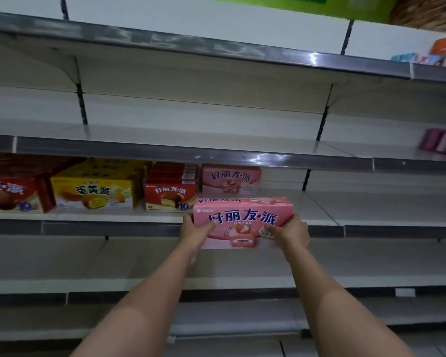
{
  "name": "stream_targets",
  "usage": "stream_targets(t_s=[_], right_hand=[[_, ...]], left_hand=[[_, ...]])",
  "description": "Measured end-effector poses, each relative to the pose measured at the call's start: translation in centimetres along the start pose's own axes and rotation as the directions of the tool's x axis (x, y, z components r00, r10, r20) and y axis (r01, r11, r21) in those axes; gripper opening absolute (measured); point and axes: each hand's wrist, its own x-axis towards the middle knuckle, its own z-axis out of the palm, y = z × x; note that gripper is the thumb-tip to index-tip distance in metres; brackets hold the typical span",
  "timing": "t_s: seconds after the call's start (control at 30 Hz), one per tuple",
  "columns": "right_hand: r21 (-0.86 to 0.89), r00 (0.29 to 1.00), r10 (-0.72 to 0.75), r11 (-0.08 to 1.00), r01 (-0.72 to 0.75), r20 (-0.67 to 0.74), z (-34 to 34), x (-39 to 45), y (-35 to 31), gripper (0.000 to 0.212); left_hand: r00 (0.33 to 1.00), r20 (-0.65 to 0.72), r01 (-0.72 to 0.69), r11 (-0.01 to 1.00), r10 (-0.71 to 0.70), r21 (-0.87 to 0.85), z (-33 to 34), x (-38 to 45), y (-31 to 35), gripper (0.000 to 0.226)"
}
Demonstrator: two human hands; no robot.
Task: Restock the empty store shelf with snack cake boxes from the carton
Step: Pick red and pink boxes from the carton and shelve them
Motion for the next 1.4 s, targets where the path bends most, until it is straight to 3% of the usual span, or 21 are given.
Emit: stream_targets(t_s=[0.23, 0.4, 0.57, 0.67, 0.83, 1.1, 1.4], right_hand=[[0.036, 0.999, -0.046, 0.998, 0.046, 0.006, 2.1, 7.6, -2.3, 0.056], [0.053, 0.999, -0.047, 0.998, 0.046, 0.015, 3.6, 12.2, -3.1, 0.058], [0.124, 0.996, -0.023, 0.992, 0.012, 0.082, 6.5, 14.5, -1.2, 0.062], [0.193, 0.994, -0.032, 0.981, 0.010, 0.107, 7.8, 16.0, -0.5, 0.061], [0.295, 0.971, -0.091, 0.955, 0.022, 0.220, 8.9, 18.2, -1.7, 0.024], [0.285, 0.965, -0.128, 0.957, 0.059, 0.228, 10.4, 20.5, -3.0, 0.035], [0.325, 0.958, -0.185, 0.940, 0.107, 0.221, 12.0, 22.3, -3.8, 0.032]], left_hand=[[0.997, -0.081, 0.012, 0.983, 0.003, 0.185, 3.0, 10.9, -0.6, 0.084], [1.000, 0.017, -0.008, 0.979, 0.004, 0.202, 4.5, 14.0, 0.9, 0.068], [0.997, -0.071, 0.017, 0.966, 0.001, 0.257, 5.9, 15.8, -0.4, 0.054], [0.996, -0.093, 0.034, 0.974, -0.014, 0.224, 6.9, 16.9, -0.7, 0.062], [0.983, -0.180, 0.059, 0.993, -0.041, 0.099, 8.0, 19.1, -0.4, 0.089], [0.982, -0.187, 0.041, 0.995, -0.023, 0.096, 10.0, 22.0, -1.0, 0.105], [0.983, -0.164, -0.081, 0.996, 0.087, 0.047, 10.3, 24.5, -2.0, 0.100]])
